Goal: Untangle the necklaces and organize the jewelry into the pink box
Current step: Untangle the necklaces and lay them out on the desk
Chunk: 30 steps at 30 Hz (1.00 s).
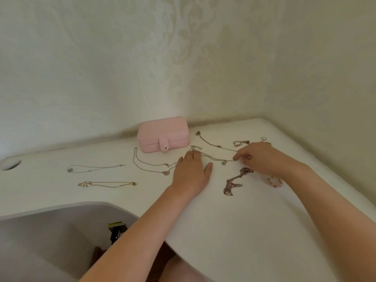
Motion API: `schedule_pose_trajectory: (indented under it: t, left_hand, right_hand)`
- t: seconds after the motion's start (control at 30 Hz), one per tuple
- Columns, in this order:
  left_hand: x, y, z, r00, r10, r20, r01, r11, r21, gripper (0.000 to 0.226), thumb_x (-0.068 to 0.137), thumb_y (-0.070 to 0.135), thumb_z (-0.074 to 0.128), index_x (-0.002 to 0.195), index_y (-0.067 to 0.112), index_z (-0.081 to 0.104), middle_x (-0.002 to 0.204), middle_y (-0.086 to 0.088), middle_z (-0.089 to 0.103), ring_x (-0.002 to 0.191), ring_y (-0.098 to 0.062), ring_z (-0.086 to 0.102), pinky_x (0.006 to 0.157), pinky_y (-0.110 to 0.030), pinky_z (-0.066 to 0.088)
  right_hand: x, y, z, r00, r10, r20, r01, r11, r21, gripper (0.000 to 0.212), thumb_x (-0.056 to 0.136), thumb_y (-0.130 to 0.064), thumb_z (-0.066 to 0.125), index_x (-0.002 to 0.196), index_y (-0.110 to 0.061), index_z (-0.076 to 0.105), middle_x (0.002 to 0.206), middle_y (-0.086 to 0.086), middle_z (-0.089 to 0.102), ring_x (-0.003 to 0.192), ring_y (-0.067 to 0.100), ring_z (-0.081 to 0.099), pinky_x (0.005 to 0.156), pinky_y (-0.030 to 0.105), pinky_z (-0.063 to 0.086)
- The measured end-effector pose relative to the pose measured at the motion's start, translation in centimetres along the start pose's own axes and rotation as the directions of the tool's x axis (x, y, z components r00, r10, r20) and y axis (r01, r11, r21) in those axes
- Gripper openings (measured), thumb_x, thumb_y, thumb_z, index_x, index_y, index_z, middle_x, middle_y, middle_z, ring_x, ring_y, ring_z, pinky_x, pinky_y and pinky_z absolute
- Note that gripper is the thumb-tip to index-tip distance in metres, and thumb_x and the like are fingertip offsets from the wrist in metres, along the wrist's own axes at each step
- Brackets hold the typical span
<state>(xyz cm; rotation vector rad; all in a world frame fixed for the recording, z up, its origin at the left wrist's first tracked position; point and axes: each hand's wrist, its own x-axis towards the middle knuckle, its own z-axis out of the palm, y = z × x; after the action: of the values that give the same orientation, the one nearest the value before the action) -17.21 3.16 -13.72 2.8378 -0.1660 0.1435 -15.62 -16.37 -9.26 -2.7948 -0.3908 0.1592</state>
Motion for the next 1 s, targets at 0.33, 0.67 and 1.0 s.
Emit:
schedule_pose_trajectory:
  t: [0.33,0.67,1.0]
  left_hand:
    - [-2.0,0.8,-0.1,0.977,0.213,0.026,-0.213,0.977,-0.031,0.060,0.099,0.045,0.033,0.151,0.019,0.017,0.159,0.000,0.009,0.146,-0.015,0.006,0.115,-0.026,0.006]
    - [-3.7,0.5,0.5,0.979,0.143,-0.146,-0.145,0.989,-0.003,0.047,0.096,0.046,0.039,0.135,0.019,0.040,0.124,0.000,0.043,0.114,-0.018,0.046,0.085,-0.029,0.041]
    - [-4.9,-1.5,0.3,0.941,0.012,-0.338,0.013,0.997,0.070,0.029,0.095,0.030,0.045,0.114,0.012,0.058,0.115,-0.004,0.053,0.110,-0.021,0.048,0.083,-0.026,0.038]
  right_hand:
    - [0.0,0.2,0.6,0.995,0.041,0.094,-0.036,0.998,-0.054,0.053,0.095,-0.002,0.036,0.133,-0.036,0.051,0.140,0.005,0.045,0.125,0.020,0.044,0.082,0.021,0.033]
    - [-0.1,0.0,0.4,0.997,0.006,0.081,0.000,0.997,-0.075,0.058,0.090,0.005,0.034,0.126,-0.033,0.059,0.140,0.001,0.049,0.122,0.019,0.049,0.097,0.027,0.043]
    - [-2.1,-2.8,0.7,0.936,-0.226,0.271,0.242,0.970,-0.029,0.061,0.090,0.001,0.033,0.134,-0.039,0.049,0.151,-0.012,0.032,0.139,0.012,0.029,0.112,0.028,0.026]
